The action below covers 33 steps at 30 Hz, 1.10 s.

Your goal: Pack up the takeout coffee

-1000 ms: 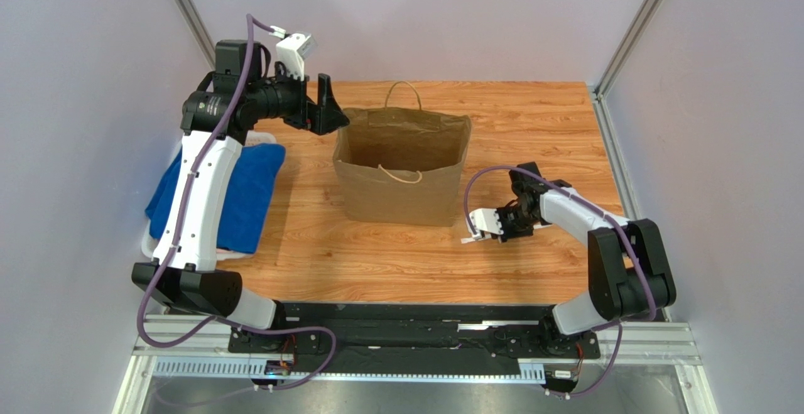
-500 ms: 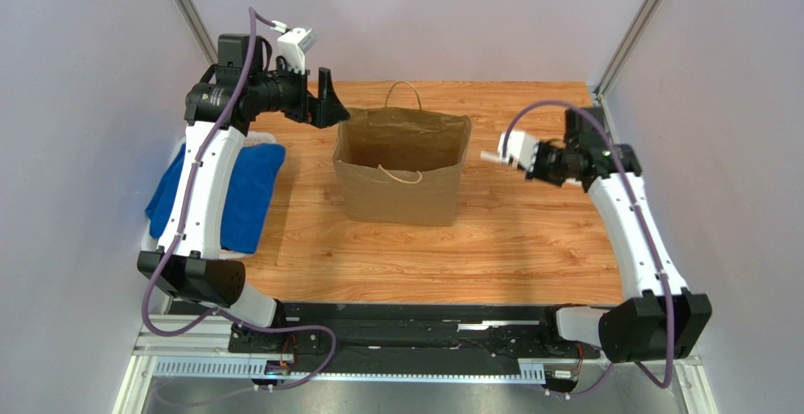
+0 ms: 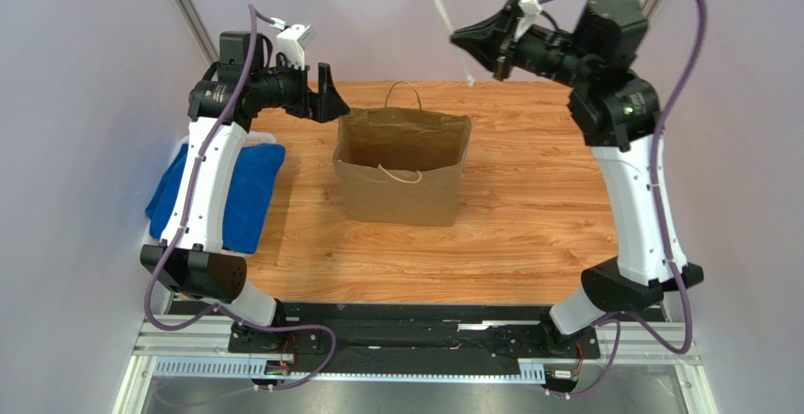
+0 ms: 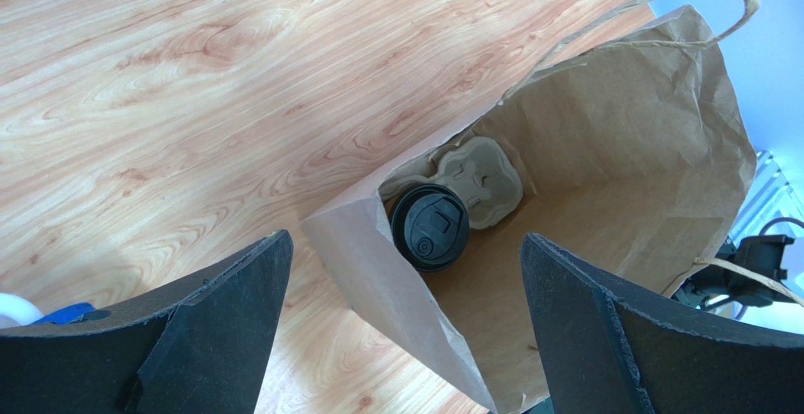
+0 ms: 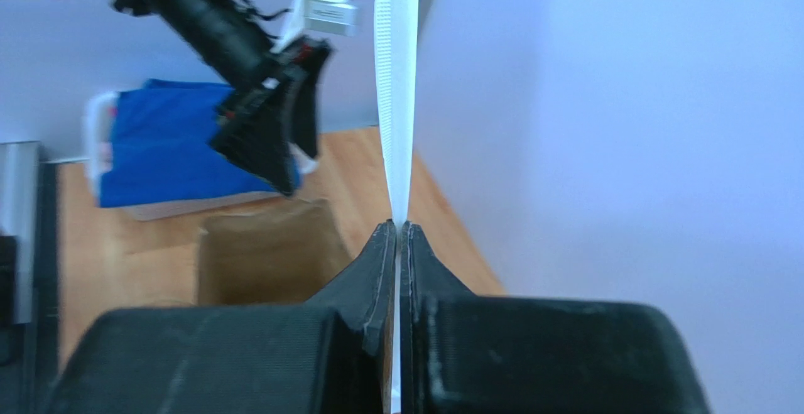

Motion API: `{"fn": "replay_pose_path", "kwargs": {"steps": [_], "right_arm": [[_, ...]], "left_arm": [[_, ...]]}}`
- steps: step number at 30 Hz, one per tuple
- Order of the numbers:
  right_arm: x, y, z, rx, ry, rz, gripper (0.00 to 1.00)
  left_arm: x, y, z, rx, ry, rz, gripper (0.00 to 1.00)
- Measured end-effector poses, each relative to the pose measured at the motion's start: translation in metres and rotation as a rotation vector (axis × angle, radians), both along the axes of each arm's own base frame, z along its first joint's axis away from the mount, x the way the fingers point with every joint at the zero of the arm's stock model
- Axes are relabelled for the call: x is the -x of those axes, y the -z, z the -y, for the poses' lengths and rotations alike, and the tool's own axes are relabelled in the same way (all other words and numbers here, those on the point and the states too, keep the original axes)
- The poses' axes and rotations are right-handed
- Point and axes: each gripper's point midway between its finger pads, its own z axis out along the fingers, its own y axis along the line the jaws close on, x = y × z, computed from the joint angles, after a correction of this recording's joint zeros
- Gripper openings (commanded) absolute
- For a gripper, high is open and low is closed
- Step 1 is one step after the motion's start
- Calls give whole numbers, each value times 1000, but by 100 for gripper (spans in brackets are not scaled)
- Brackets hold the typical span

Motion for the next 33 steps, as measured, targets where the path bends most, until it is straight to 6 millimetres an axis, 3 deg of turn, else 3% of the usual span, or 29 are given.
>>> {"fn": "replay_pose_path", "kwargs": {"steps": [3,6,10,14,20,26,31,33], "right_arm": [[7,23,-49,-12,-119,-103,0],[16,66,-86,40,-201,-203,0],[26,134,-112,150,-257,-306,0],[23,183,-113,231,-244,-379,0],[23,224,-104,305,-213,-427,0],[31,238,-92,366,-207,-428,1],[34,246,-82,422,-191,-421,24],[35,251,-78,446,-182,-431,27]], "left_arm": [[-2,1,-2,-1,-9,1,99],[-2,3,-3,-3,-15,0,99],[1,6,-5,-6,-22,-4,99],[4,4,-7,-5,-29,3,99],[4,2,-8,0,-35,11,99],[3,2,-8,0,-37,12,99],[3,2,-9,-2,-39,12,99],[3,2,-9,-3,-39,11,99]]}}
